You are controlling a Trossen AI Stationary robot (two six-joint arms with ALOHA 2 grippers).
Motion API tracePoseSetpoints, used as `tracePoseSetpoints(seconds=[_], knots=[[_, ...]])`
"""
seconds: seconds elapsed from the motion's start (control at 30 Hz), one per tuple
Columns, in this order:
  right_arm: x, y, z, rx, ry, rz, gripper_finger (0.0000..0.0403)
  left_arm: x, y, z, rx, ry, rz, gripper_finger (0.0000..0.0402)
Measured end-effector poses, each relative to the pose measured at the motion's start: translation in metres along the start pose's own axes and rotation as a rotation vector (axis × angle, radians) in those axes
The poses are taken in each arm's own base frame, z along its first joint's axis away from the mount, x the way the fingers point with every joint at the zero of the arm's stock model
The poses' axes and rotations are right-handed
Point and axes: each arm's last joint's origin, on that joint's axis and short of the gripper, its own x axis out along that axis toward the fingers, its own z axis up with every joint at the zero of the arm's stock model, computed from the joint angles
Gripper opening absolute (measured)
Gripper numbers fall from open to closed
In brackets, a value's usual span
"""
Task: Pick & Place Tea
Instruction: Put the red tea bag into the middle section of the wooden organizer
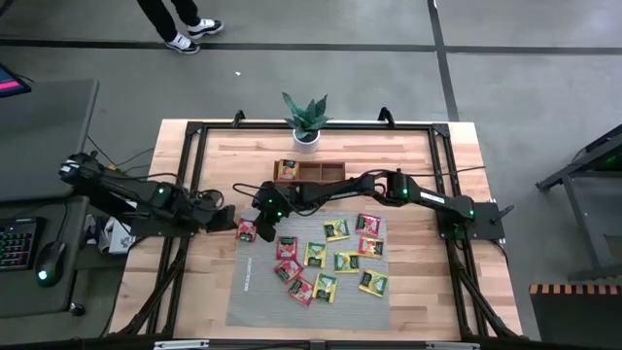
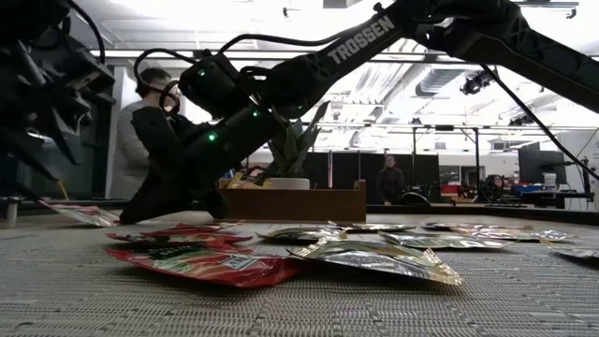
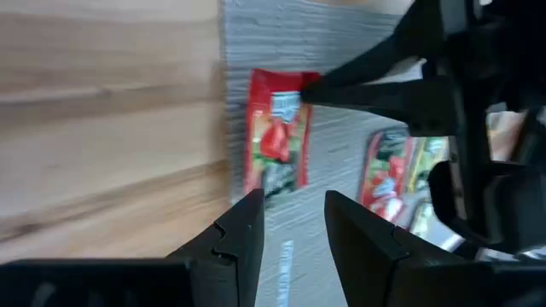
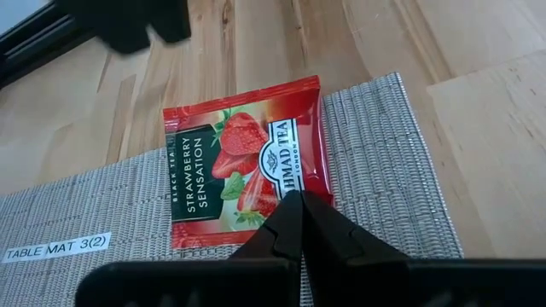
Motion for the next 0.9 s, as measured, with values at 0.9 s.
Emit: tracePoseSetpoints(seconds=[0.9], knots=[[0.001, 0.001, 0.0, -0.023, 0.007, 0.037, 0.0, 0.014, 0.015, 0.0, -0.086, 0.069, 0.085, 0.0124]])
